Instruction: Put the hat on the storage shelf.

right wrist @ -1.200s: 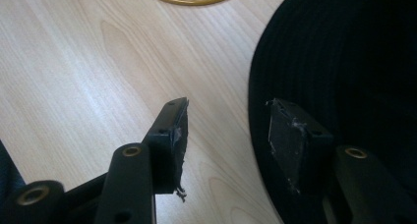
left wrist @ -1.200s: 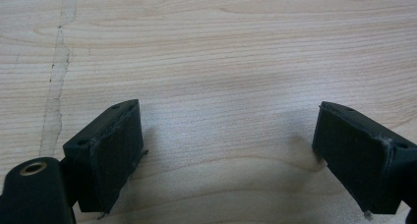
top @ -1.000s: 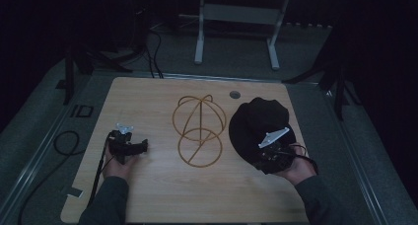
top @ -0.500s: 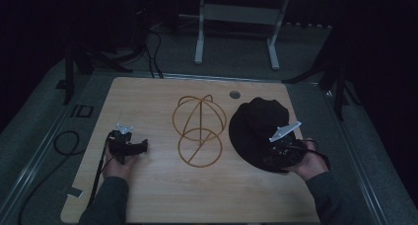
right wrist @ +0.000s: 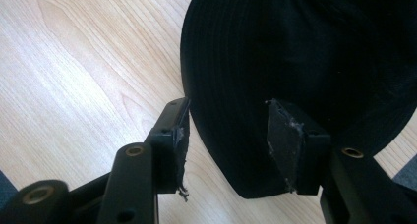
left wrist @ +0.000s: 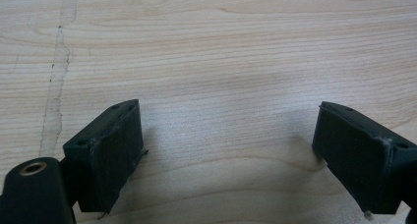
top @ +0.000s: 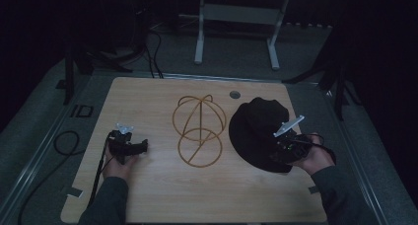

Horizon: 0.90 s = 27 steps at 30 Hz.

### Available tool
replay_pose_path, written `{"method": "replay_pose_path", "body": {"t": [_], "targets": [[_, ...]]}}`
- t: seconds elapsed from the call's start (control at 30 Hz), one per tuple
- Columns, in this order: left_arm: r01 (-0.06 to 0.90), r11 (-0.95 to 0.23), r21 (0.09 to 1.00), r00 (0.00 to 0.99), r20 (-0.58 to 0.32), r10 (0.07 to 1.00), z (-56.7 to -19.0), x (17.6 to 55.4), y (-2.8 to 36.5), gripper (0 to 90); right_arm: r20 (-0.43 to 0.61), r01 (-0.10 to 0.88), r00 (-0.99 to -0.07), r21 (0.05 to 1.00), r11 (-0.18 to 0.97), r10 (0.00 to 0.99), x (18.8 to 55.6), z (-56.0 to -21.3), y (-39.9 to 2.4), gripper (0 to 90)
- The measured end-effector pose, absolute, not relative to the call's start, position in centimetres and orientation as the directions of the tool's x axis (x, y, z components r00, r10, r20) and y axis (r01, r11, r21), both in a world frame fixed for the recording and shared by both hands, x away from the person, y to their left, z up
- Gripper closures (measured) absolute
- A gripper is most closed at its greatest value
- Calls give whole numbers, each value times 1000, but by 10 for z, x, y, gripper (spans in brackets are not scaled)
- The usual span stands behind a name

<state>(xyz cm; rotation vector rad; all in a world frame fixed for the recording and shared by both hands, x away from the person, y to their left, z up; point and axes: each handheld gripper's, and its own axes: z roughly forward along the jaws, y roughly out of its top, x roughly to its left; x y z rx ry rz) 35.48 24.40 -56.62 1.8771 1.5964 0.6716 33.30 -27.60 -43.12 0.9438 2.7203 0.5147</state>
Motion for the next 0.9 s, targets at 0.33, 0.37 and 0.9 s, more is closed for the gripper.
{"method": "replay_pose_path", "body": {"t": [0.33,0.37,0.9], "targets": [[696,-116,709,157,8,988,-566,355,244,120,-95,611,-745,301,732,660,344,-420,-285,500],[696,-116,709,157,7,988,-566,355,244,120,-95,611,-745,301,732,660,344,-420,-285,500],[695,-115,709,156,7,988,-566,355,244,120,-128,670,-694,245,701,708,368,-406,-291,529]]}}
